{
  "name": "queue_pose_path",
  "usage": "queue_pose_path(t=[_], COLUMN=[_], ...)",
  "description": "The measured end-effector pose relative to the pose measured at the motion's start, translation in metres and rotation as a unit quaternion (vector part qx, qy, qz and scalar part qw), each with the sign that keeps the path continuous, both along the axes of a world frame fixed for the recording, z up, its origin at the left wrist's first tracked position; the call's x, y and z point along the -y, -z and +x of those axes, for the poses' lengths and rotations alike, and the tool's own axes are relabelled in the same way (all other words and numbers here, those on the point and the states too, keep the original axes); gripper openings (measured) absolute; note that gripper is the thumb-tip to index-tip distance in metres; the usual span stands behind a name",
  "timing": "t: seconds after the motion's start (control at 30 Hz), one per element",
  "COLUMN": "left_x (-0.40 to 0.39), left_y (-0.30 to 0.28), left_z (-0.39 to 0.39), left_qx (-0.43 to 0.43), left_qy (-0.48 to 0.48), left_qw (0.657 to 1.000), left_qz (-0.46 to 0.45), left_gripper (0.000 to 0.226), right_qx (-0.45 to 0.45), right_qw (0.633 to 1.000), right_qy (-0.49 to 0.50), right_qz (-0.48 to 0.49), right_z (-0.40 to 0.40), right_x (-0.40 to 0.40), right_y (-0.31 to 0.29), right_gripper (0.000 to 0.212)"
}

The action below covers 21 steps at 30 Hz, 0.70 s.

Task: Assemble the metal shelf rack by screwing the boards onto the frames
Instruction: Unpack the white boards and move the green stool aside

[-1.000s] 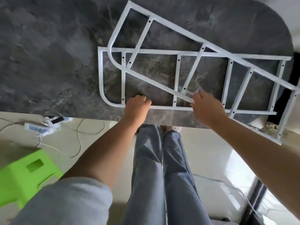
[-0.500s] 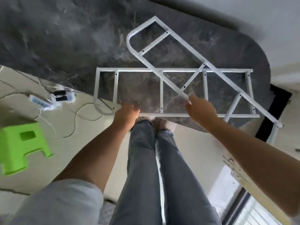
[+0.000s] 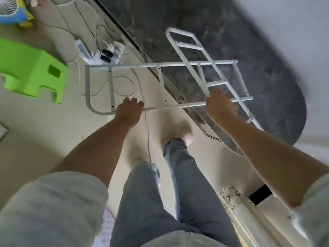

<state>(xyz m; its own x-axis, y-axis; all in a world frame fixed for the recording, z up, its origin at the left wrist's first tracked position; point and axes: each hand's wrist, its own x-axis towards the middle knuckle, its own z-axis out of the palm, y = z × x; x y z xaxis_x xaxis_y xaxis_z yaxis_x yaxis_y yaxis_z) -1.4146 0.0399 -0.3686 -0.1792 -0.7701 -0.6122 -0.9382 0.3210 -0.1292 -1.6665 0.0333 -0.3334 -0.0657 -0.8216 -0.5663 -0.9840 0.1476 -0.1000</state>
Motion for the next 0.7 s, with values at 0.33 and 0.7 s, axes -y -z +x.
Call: queue_pose_path(t=[0.33,0.7], left_x=[-0.156,-0.255], left_y=[-0.048,-0.077], left_z=[0.138,0.270], left_qx=[-0.034,-0.098], left_qy=[-0.144,-0.665], left_qw=[0.988,0.740], left_qz=[-0.033,0.003], left_gripper=[0.028,0.029], right_qx=[0.014,0.126], right_qw=[0.985,0.946], right_qy=[-0.162,-0.292], right_qz=[-0.066,-0.062], right_z=[0.162,0.371], right_x=[-0.074,-0.115], right_y=[-0.039,-0.045], right_gripper=[0.035,0.030])
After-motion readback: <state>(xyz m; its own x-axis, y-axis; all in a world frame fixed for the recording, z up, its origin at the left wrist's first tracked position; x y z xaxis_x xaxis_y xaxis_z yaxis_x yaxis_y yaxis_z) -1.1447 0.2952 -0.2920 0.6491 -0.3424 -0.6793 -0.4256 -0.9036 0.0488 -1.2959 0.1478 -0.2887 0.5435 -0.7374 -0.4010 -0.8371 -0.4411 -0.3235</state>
